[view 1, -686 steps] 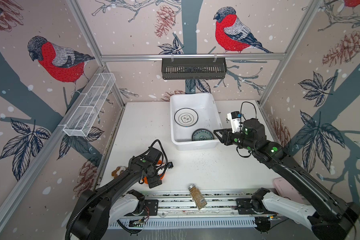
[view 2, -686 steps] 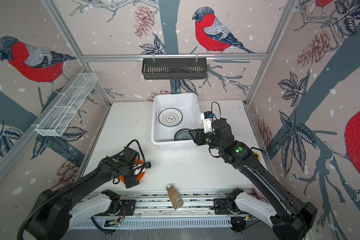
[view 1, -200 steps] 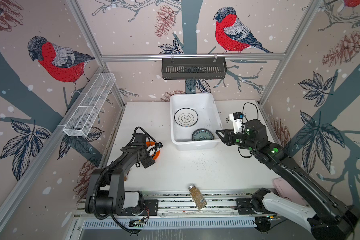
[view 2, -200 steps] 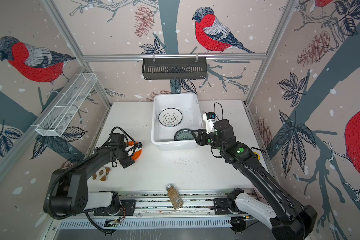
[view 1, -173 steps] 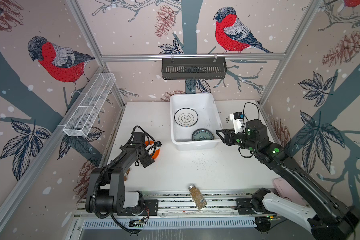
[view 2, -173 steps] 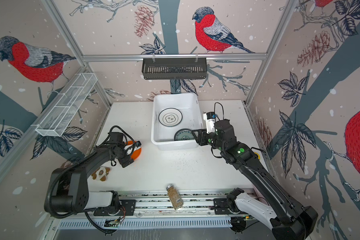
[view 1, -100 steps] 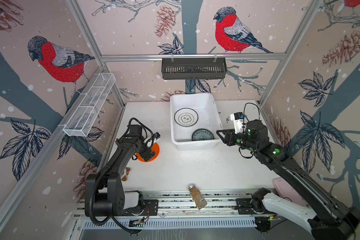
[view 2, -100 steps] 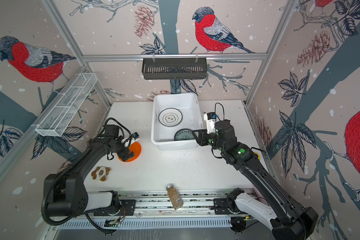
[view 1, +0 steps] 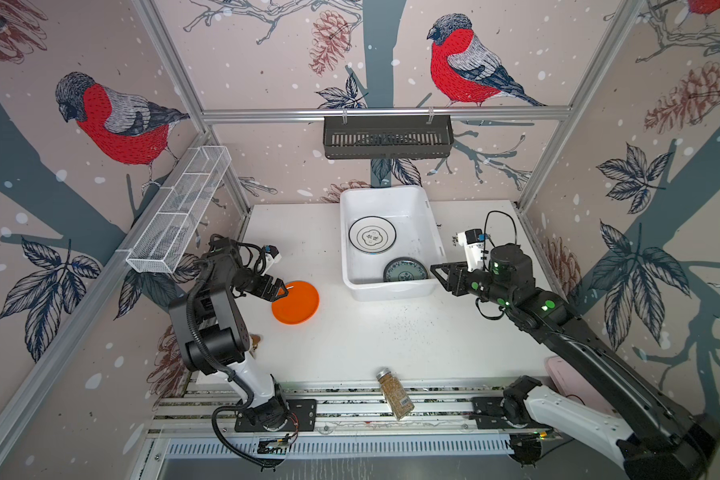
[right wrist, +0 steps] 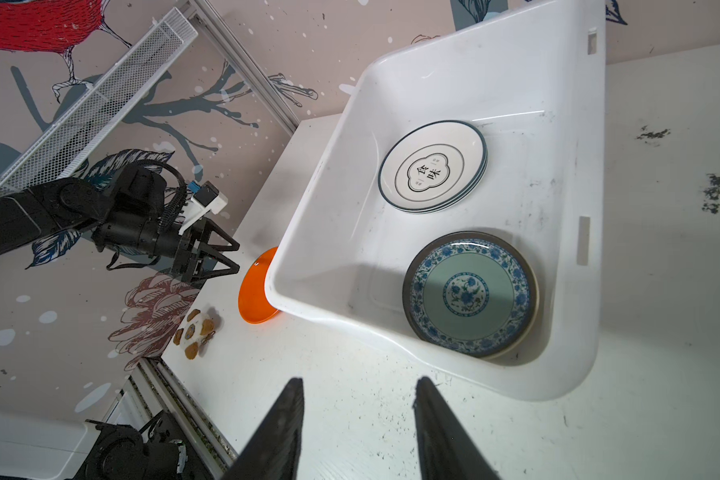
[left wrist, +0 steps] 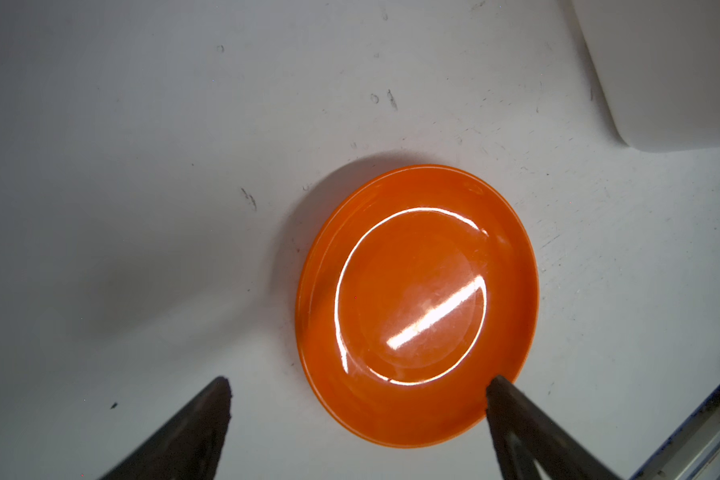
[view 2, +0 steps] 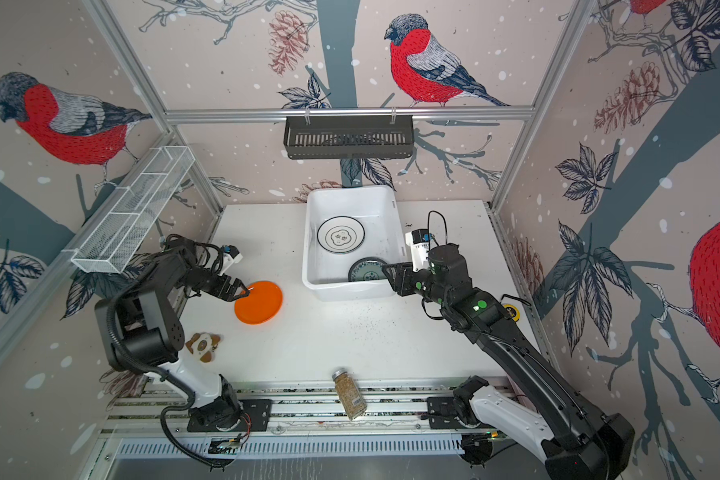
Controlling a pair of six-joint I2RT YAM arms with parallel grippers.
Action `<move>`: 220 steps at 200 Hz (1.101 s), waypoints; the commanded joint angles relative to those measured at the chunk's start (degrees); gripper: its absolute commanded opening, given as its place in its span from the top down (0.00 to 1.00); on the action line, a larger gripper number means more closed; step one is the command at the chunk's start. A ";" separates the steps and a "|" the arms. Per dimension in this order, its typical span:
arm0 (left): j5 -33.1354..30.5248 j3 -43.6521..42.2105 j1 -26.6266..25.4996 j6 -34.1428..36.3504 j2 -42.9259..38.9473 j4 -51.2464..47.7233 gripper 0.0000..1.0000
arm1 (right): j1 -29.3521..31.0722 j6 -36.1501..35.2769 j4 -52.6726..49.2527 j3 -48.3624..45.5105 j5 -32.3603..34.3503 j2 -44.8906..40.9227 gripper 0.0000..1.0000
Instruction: Place the plates into the plastic bin on the countertop
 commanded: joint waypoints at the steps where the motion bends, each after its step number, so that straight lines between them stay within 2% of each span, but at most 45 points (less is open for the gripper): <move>1: 4.27 0.39 1.65 -0.14 1.39 -2.98 0.07 | 0.02 0.66 3.29 -0.49 -1.19 0.06 0.55; 33: 4.38 -0.97 2.06 -0.76 2.92 -0.95 0.10 | 0.09 1.74 4.73 -1.69 -1.67 0.35 0.55; 78: 3.08 -2.08 2.45 -2.19 5.11 2.09 0.23 | 0.11 3.42 7.23 -4.05 -1.94 -0.29 0.56; 100: 2.74 -2.40 2.57 -2.62 5.87 3.13 0.26 | 0.09 3.69 7.45 -4.39 -1.97 -0.62 0.56; 220: 5.02 -1.23 2.05 -2.38 11.85 2.56 0.49 | 0.00 4.47 9.39 -5.64 -2.57 -1.07 0.56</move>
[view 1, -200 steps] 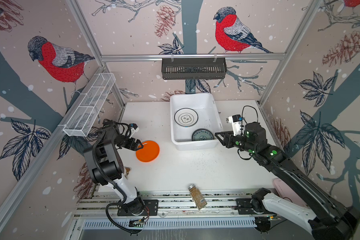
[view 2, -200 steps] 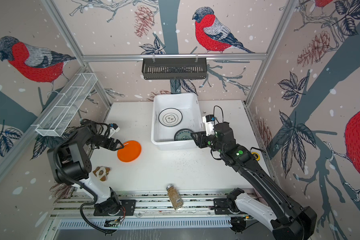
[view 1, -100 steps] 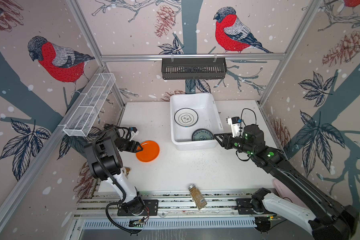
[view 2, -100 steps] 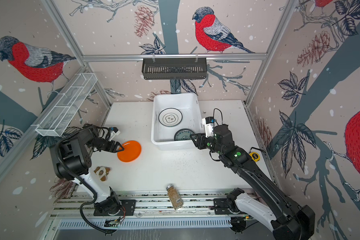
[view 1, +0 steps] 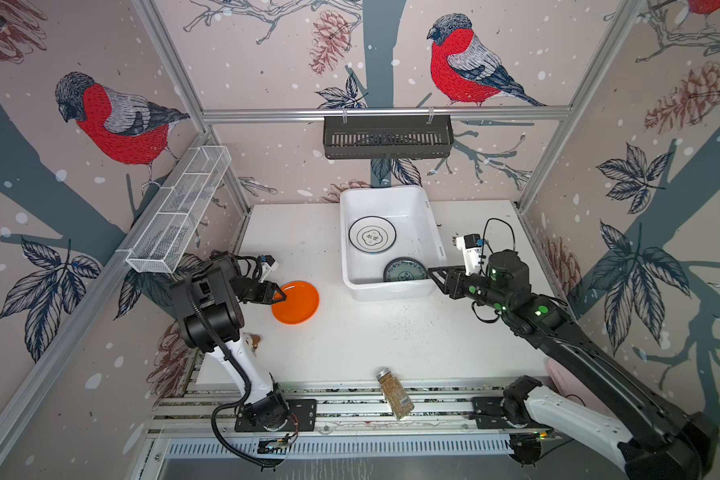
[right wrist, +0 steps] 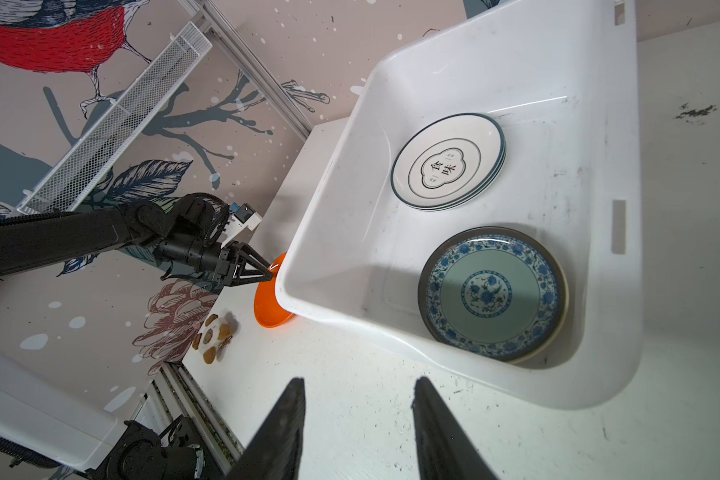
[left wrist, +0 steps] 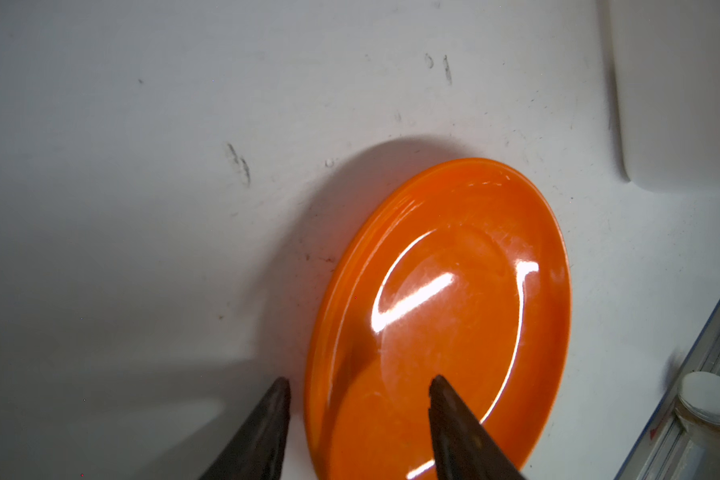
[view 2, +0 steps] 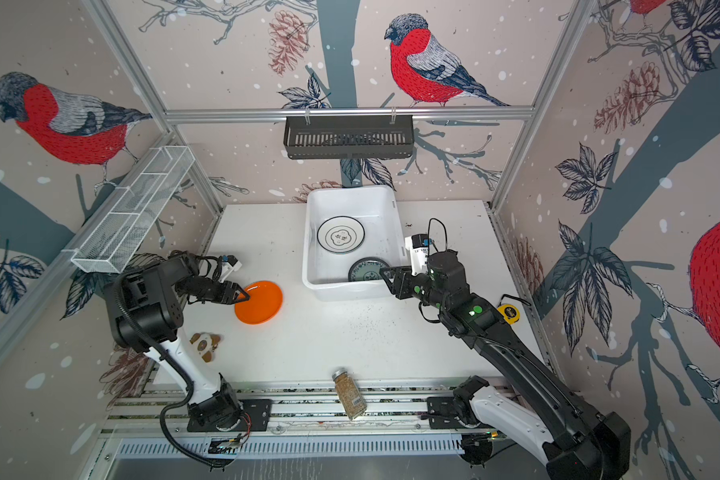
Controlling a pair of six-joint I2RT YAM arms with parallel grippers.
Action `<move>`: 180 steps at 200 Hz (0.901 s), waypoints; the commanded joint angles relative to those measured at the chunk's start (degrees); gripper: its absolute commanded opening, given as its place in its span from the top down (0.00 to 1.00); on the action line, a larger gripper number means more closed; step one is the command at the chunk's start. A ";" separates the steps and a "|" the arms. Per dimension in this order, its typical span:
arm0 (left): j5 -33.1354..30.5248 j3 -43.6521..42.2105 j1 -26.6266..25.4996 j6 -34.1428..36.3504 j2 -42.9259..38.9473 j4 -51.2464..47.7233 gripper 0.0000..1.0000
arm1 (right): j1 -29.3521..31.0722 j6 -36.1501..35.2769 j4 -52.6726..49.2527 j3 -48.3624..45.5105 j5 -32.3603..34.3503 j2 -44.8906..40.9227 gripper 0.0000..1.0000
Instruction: Place the plates into the plastic bin on the countertop
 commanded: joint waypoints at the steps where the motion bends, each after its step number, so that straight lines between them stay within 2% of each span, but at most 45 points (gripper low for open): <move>1: -0.98 0.08 -0.51 1.09 1.15 -1.19 0.49 | 0.00 0.49 2.57 -0.09 -0.79 0.03 0.56; 96: 1.98 0.13 -2.11 2.70 2.13 -2.17 0.66 | -0.09 0.69 3.19 0.00 -1.00 1.10 0.56; 123: 2.41 0.04 -2.21 2.87 2.04 -2.08 0.76 | -0.09 0.75 3.34 -0.12 -0.97 1.08 0.56; 180: 3.27 -0.40 -2.62 3.42 1.55 -2.22 0.84 | -0.35 1.06 3.62 -0.36 -0.95 0.95 0.56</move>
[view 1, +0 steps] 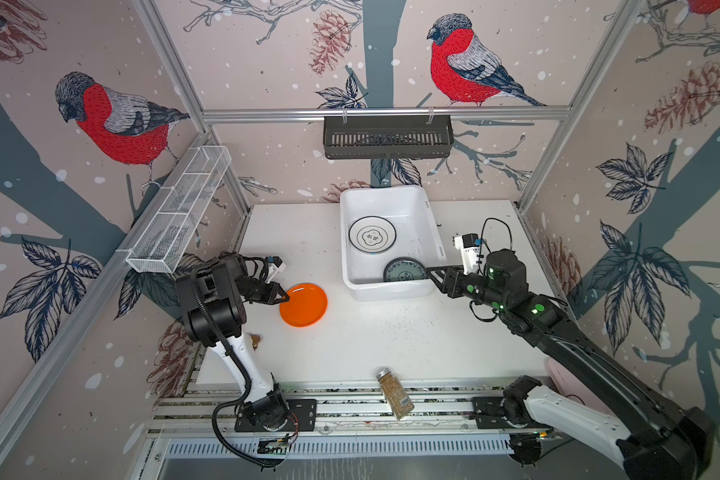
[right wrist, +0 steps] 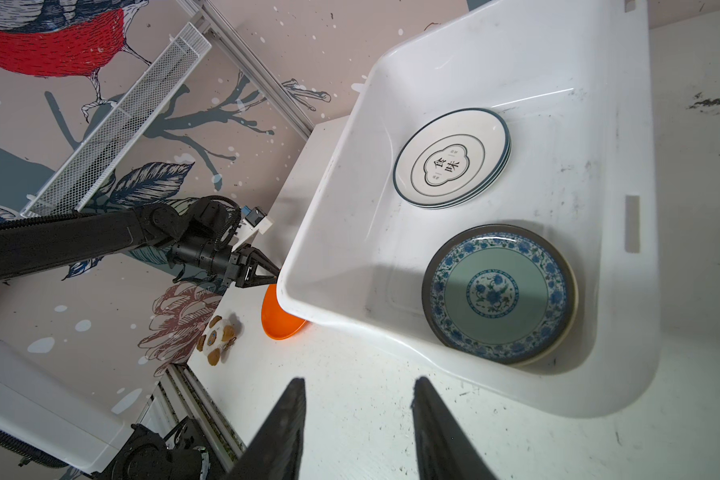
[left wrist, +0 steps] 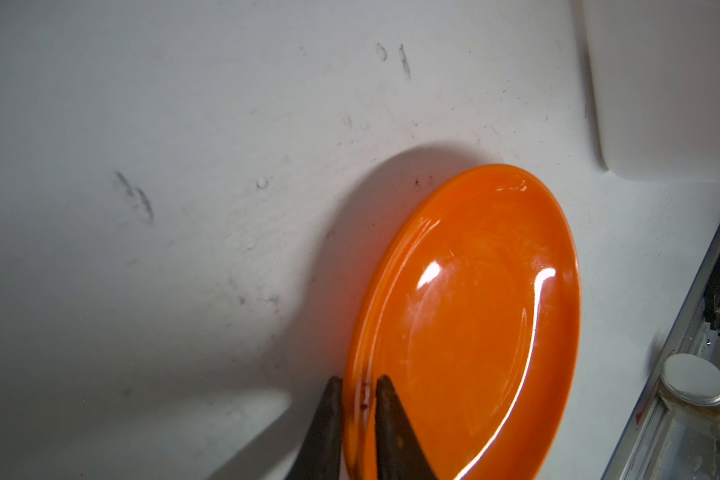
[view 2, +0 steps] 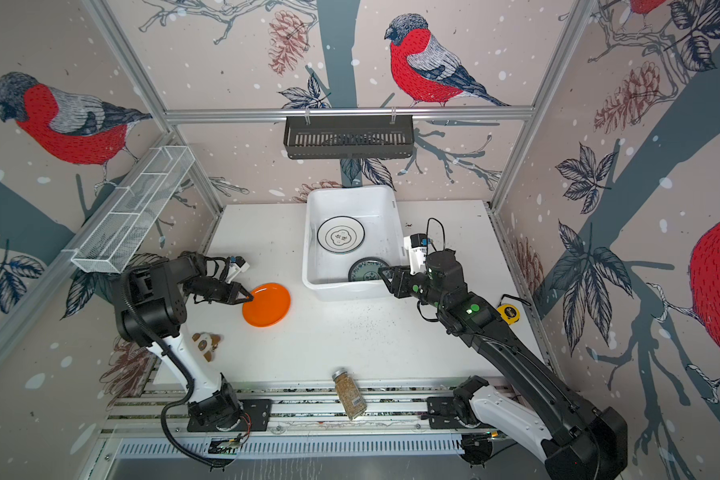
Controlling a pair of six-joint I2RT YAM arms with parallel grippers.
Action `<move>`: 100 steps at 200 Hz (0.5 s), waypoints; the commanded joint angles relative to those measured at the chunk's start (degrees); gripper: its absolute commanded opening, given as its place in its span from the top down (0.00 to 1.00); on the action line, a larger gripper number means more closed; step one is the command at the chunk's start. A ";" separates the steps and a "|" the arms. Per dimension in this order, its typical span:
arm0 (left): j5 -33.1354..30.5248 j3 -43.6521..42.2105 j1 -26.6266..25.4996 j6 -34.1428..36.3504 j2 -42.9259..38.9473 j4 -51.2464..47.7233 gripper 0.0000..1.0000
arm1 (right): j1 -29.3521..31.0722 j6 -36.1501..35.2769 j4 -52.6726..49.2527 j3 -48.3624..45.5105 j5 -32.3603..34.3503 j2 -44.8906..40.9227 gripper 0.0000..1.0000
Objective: Place the plates into the plastic bin on the countertop
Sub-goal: 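Close left gripper on the orange plate rim and tilt it up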
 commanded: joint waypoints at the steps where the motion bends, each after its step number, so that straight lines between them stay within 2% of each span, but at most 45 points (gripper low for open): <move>1: 0.77 -0.25 -0.14 1.66 -0.30 -1.58 0.84 | -0.20 0.33 2.18 -0.09 -0.50 -0.16 0.56; 69: 2.01 0.75 -0.09 1.47 -1.28 -2.56 0.99 | -0.77 0.32 2.47 0.10 -0.99 -0.10 0.56; 100: 2.91 1.68 -0.16 1.19 -2.16 -3.63 1.00 | -1.06 0.21 2.49 0.42 -1.29 0.05 0.56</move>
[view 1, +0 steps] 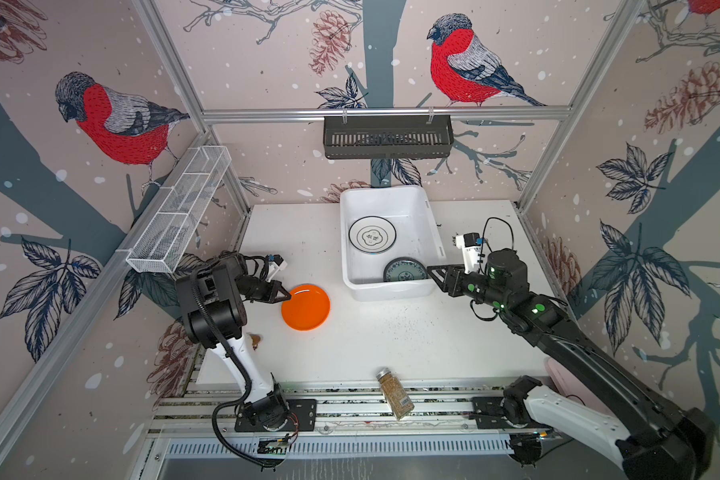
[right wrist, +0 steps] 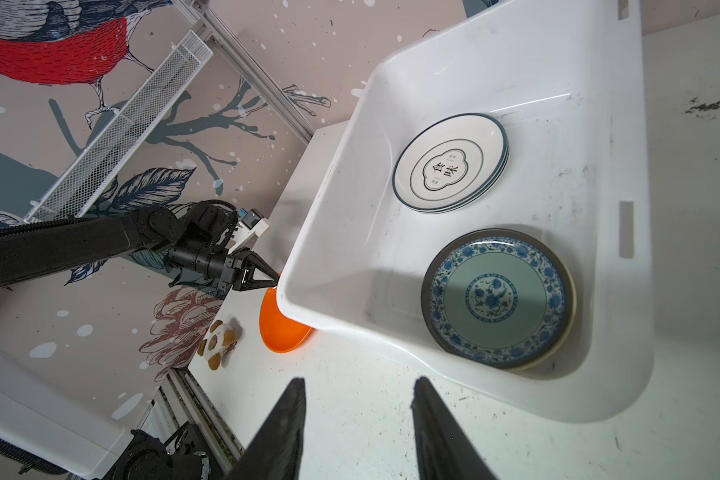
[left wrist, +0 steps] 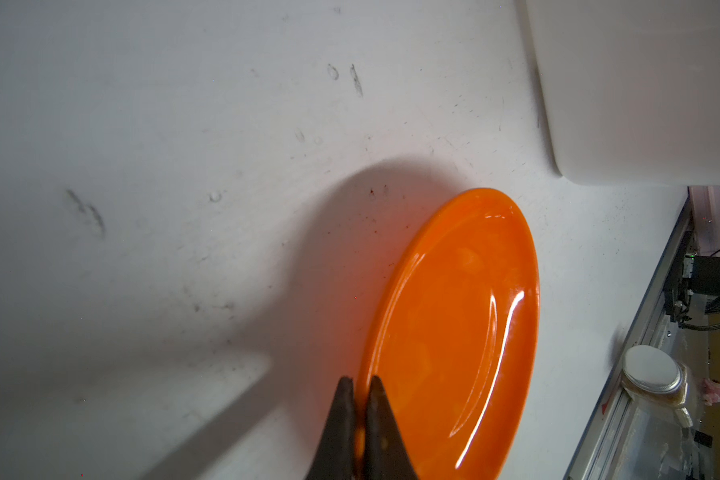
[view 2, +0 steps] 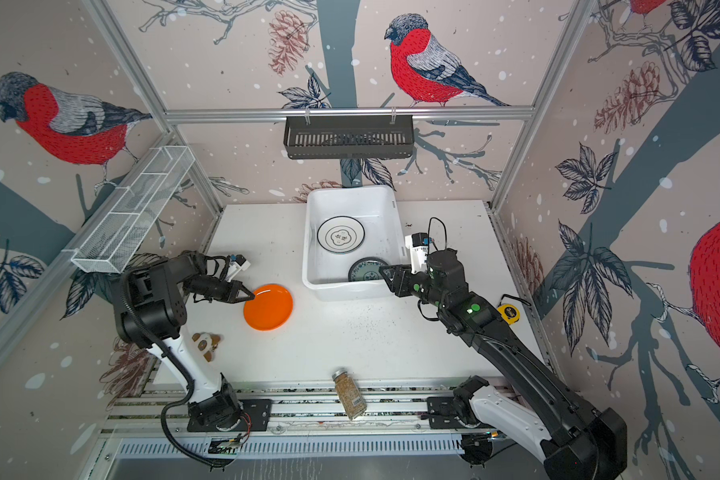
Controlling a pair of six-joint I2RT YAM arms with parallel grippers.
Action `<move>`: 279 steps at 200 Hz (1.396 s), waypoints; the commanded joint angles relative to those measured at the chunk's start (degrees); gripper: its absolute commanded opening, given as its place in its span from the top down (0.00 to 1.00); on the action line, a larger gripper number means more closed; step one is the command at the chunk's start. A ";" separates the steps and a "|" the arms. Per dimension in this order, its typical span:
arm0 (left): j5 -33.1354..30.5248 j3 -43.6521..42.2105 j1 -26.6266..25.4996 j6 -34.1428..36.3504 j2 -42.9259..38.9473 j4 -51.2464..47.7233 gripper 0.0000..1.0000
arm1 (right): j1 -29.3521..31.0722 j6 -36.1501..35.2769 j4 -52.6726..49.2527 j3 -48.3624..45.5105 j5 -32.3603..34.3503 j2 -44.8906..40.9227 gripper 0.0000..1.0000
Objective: Place the plates into the plastic bin on the countertop
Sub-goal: 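Close left gripper on the orange plate rim and tilt it up, then lift the orange plate with left gripper and carry it over the bin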
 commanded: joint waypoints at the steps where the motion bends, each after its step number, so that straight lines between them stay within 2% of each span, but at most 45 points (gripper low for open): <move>1: 0.28 0.92 -0.09 0.83 -1.00 -1.11 1.00 | -0.11 0.21 2.01 0.56 -0.65 0.02 0.56; 35: 0.52 1.98 -1.15 0.21 -3.10 -2.38 1.00 | -0.42 -0.03 1.80 0.75 -0.87 -0.07 0.56; 136: -3.01 7.94 -7.50 -9.09 -10.96 -1.48 1.00 | -1.03 -0.48 0.82 0.41 -1.18 -2.00 0.56; 192: -6.32 14.84 -10.48 -15.27 -13.20 -1.45 1.00 | -1.22 -1.05 -0.15 0.37 -2.01 -2.55 0.56; 279: -8.50 31.84 -17.20 -24.33 -13.58 -2.74 1.00 | -1.22 -3.04 -1.91 0.71 -4.84 -1.05 0.56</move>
